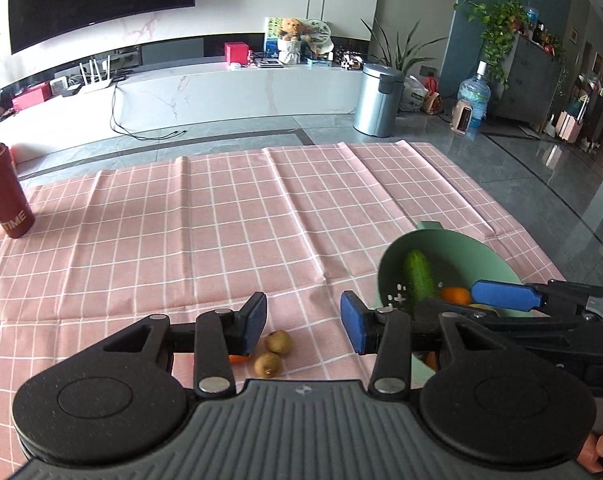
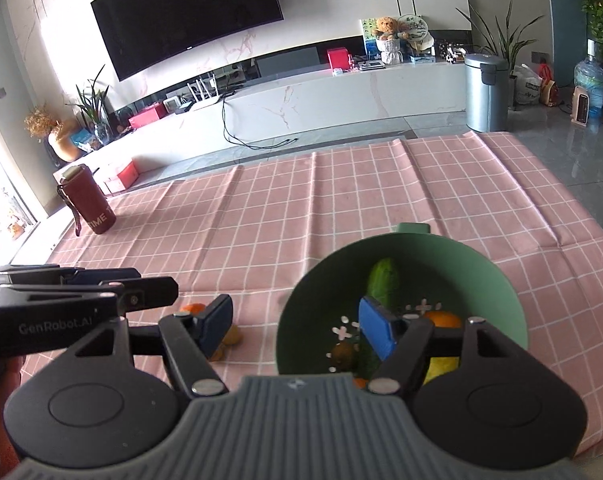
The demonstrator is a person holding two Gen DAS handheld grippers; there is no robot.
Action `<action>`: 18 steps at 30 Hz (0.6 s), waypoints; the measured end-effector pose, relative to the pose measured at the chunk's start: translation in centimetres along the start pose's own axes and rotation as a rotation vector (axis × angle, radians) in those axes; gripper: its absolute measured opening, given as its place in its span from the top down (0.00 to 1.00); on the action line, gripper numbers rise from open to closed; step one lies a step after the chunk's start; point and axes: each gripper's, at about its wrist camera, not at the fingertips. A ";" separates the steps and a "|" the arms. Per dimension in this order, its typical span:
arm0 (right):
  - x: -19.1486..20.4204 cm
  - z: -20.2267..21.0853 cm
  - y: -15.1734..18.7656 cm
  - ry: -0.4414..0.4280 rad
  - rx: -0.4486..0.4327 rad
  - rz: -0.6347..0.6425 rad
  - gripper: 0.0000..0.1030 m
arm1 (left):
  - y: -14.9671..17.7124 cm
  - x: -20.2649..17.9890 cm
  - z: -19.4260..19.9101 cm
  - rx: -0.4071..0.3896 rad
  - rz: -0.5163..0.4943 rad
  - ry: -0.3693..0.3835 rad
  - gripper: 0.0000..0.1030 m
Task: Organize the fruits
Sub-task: 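Withdraw both grippers from the colander toward the remaining fruits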
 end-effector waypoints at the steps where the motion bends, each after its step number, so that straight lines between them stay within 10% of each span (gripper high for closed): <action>1: 0.6 -0.1 0.4 -0.005 -0.006 0.000 0.35 | 0.2 0.8 0.3 -0.003 0.013 -0.011 0.51; 18: 8.8 -4.0 4.9 -0.090 0.019 0.180 0.69 | 4.7 7.8 -0.4 0.003 0.073 0.000 0.51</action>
Point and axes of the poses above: each gripper's, at about its wrist camera, not at the fingertips, and z roughly against the way its jaws point, x to its left, y to its underside, and after that the axes turned 7 degrees about -x, right-handed
